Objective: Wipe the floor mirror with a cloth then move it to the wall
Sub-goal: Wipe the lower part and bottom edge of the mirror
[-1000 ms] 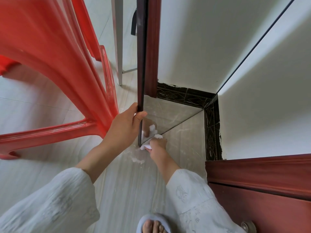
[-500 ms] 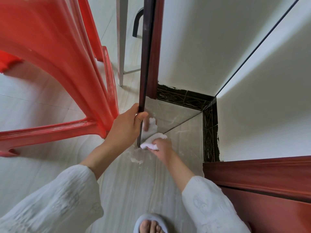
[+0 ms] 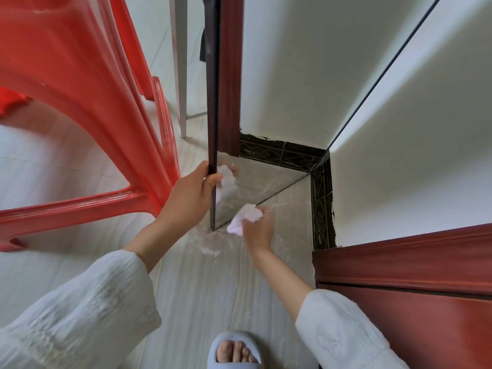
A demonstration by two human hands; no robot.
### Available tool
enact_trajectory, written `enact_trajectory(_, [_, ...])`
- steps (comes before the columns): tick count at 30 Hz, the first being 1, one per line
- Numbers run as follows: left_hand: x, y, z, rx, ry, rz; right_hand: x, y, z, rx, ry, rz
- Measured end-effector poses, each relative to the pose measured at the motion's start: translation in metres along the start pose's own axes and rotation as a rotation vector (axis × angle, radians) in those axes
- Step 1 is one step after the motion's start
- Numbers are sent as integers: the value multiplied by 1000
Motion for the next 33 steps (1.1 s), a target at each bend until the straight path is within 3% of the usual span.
enact_trajectory(2, [0,0,0,-5,-4,-5,14,-6,-3,-120,-89,-69])
enact_trajectory(4, [0,0,-1,-4,-11,1,29,10,13,-94,-184,-32])
enact_trajectory(7, [1,0,-1,-14,-17,29,29,34,43,96,-346,-73])
enact_trajectory(10, [-1,0,-1,-18,-27,26,26,24,52,373,-561,114])
enact_trajectory(11, [-2,0,-1,-20,-32,22,29,15,52,389,-601,188])
enact_trajectory(14, [-2,1,0,-15,-14,14,27,-10,21,67,-447,206])
enact_trajectory(18, [0,1,0,-13,-30,25,31,-41,-54,-260,-131,-123])
enact_trajectory(25, [3,2,-2,-7,-4,36,69,-47,-89,-419,-270,-154])
enact_trajectory(28, [4,2,-1,-8,7,33,40,-5,-54,-317,-329,-48])
enact_trajectory(33, [5,3,-3,-29,-21,34,1,27,17,128,-443,129])
Point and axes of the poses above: each hand's wrist, its own z-axis away from the middle knuckle, its own y-axis out of the palm, x = y × z, the point moved 2 cm from there along -z, towards the middle knuckle, and after that the axes turned 5 degrees about y, right-handed, at the moved point
